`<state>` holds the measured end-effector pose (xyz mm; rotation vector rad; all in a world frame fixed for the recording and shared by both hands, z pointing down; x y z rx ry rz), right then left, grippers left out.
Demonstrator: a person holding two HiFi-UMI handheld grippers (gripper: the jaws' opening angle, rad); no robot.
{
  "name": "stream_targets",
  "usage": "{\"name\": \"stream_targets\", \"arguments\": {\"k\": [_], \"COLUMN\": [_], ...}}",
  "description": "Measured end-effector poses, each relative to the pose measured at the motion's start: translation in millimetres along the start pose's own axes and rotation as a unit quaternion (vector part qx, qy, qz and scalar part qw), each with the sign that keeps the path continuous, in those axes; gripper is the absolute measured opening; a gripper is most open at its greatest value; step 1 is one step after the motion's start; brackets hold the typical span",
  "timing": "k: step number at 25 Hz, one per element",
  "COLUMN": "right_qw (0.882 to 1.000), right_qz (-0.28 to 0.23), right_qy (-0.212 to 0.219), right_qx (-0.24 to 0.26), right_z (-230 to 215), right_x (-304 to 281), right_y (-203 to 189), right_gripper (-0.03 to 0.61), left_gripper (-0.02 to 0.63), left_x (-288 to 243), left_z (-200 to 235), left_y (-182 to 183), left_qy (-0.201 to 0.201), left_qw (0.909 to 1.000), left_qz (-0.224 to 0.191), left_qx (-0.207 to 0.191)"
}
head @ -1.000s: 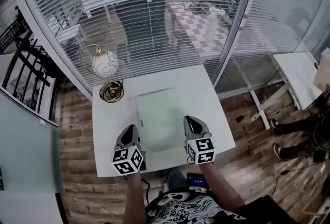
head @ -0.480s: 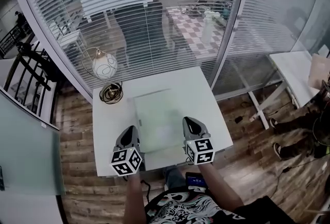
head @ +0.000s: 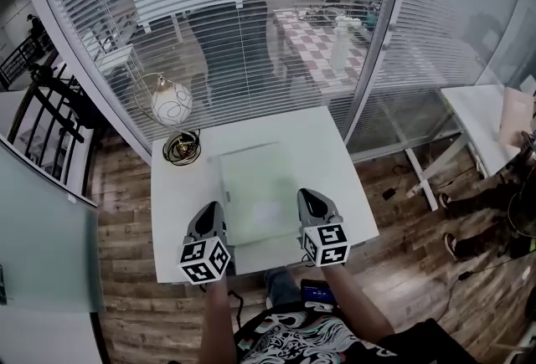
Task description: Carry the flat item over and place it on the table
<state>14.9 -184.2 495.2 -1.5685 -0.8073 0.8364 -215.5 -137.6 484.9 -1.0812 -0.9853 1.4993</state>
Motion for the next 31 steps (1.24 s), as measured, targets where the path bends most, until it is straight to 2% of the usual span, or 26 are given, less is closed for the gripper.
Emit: {"name": "stream_targets", "arguments": {"k": [16, 31], "right_qw": [1.000, 0.999], "right_qz": [0.010, 0.024], "right_qy": [-0.002, 0.016], "right_qx": [-0.009, -0.021], "right_z": [-4.6, -3.5], "right_x": [-6.3, -11.6], "right_y": [-6.8, -15.4], "right_gripper": [0.006, 0.006], "left_gripper": [0.011, 0.011], "left_x": [-6.8, -10.3], "left_z": [5.9, 8.7], "left_y": [-2.7, -8.8], "left_qy": [0.005, 0.004], "left_qw": [1.0000, 0.9999], "left_qz": [0.003, 0.004], "left_qx": [0.008, 0.016]}}
Point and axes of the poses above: the fingertips, and each gripper's own axes: x backward along the fingers, z to its left, y out of its top, the point moved 3 cm from there along x, backward along the fingers, and after that the axes turned 8 degrees about -z, right-handed, at the moved point
